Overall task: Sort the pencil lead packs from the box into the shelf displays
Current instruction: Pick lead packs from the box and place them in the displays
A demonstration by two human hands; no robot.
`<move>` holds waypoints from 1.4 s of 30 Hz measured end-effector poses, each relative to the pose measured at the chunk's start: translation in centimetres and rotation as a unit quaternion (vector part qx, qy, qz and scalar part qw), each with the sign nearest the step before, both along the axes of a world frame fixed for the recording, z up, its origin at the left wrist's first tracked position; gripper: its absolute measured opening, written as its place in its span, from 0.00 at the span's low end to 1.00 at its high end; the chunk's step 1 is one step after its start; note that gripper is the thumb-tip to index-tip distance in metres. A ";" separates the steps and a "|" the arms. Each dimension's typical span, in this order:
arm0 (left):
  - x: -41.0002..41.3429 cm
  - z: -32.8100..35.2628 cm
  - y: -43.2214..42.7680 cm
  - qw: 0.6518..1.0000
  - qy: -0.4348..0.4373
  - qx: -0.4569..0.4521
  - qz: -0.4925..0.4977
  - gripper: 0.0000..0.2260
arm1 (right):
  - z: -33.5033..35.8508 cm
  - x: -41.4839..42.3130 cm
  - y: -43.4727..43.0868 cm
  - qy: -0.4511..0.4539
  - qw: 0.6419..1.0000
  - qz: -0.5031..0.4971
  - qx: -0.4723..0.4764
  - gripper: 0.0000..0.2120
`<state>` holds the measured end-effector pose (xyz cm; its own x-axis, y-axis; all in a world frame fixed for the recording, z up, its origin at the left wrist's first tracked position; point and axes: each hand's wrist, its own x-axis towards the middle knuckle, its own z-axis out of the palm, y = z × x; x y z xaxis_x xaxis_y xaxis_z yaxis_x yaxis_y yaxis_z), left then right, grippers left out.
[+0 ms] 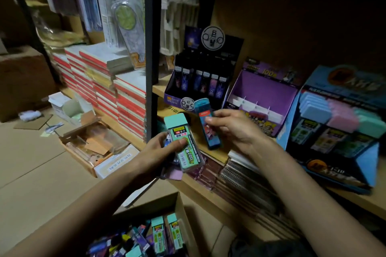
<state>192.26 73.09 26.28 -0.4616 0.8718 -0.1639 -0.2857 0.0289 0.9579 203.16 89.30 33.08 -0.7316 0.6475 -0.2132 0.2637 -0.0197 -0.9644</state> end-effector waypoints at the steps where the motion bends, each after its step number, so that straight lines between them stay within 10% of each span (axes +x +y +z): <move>1: -0.1 0.4 0.4 1.000 -0.001 0.003 0.006 0.26 | 0.9 0.3 1.0 0.017 0.999 -0.023 0.018 0.07; 8: -0.6 1.6 2.2 0.999 -0.018 0.030 0.018 0.25 | 5.3 0.6 7.9 0.173 0.937 -0.249 0.171 0.08; 28: -0.8 1.2 2.2 0.999 -0.016 0.034 0.021 0.18 | 1.6 -1.3 10.8 -0.152 0.892 -0.172 0.390 0.12; 32: -0.6 1.3 2.4 0.999 -0.006 0.039 0.027 0.20 | 1.3 0.1 6.4 -0.028 0.860 -0.205 0.466 0.09; 37: -0.4 1.0 2.6 0.999 0.000 0.042 0.026 0.25 | 0.7 -1.2 -0.5 -0.017 0.979 0.035 0.202 0.12; 42: -0.5 0.5 2.6 0.999 0.009 0.048 0.016 0.25 | -0.5 -1.9 -1.9 -0.010 0.996 0.036 0.084 0.07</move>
